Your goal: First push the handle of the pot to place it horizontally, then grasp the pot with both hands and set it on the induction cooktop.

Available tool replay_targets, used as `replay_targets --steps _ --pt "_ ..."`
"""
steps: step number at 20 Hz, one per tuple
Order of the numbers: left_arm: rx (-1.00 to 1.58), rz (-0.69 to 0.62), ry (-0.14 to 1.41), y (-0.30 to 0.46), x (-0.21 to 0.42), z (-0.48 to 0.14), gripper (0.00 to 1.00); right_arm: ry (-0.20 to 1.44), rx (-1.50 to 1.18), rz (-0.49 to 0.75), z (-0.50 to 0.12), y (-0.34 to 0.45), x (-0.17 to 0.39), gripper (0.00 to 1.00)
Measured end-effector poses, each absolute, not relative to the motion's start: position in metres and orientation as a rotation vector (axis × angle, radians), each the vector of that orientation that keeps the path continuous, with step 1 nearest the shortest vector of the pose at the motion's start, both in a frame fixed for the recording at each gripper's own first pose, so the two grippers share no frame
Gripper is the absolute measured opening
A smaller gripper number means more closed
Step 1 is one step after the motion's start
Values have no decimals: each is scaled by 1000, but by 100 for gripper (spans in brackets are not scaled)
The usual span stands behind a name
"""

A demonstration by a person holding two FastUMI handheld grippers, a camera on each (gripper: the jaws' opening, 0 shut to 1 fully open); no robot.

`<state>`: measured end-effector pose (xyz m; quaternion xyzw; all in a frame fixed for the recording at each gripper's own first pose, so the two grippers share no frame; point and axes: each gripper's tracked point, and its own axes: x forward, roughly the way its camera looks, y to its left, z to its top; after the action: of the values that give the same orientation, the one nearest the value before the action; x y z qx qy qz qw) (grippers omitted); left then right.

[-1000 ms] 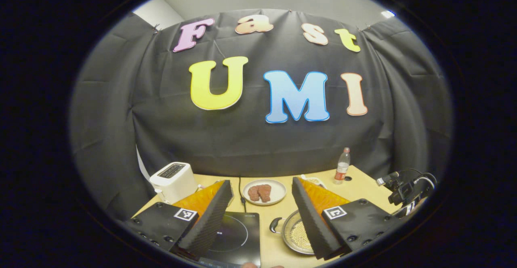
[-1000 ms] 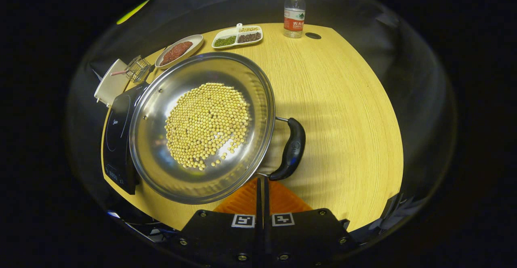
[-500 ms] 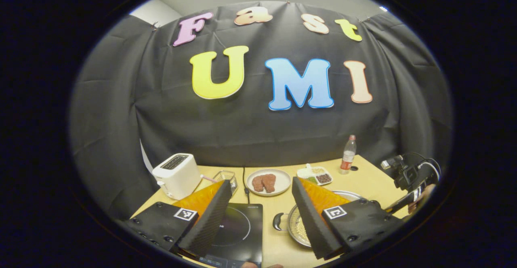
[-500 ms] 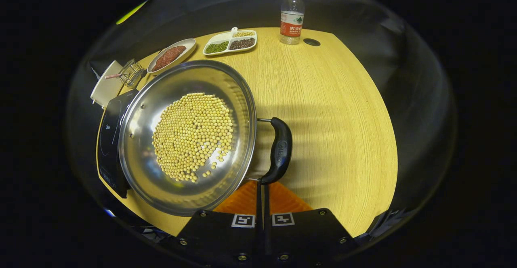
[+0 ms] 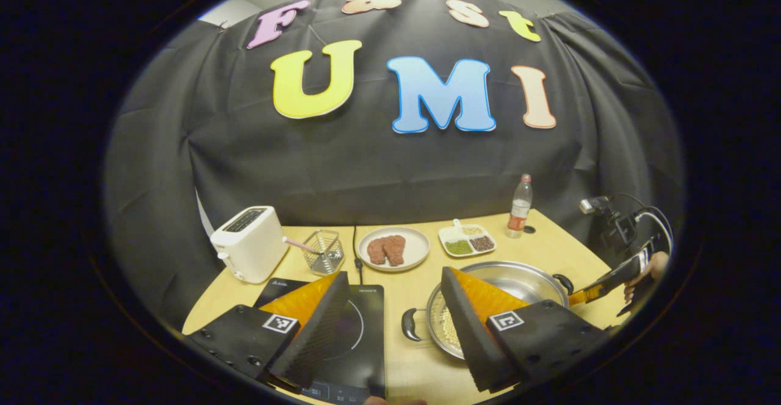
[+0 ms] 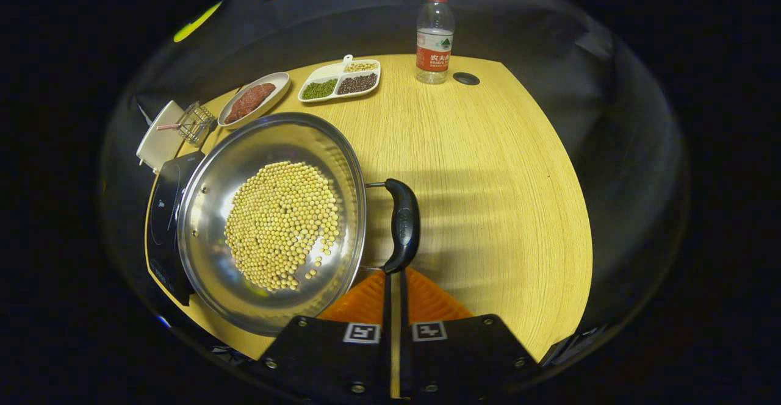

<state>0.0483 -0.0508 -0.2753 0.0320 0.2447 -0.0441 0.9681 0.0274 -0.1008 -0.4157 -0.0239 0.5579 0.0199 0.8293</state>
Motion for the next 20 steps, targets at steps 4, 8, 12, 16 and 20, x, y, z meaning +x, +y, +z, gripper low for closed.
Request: replay_targets --steps 4,8,12,16,20 --pt "48 -136 565 -65 50 -307 95 1069 -81 5 -389 -120 27 78" --pt "42 -159 657 -72 54 -347 98 900 -53 17 -356 -113 42 97" --pt "23 -172 756 -78 63 -387 100 885 -29 25 -361 -105 50 97" --pt "67 -199 828 -77 70 -420 98 917 -1 11 -380 -103 59 97" --pt "102 -207 890 -79 77 -452 100 919 -2 10 -396 -101 72 97"
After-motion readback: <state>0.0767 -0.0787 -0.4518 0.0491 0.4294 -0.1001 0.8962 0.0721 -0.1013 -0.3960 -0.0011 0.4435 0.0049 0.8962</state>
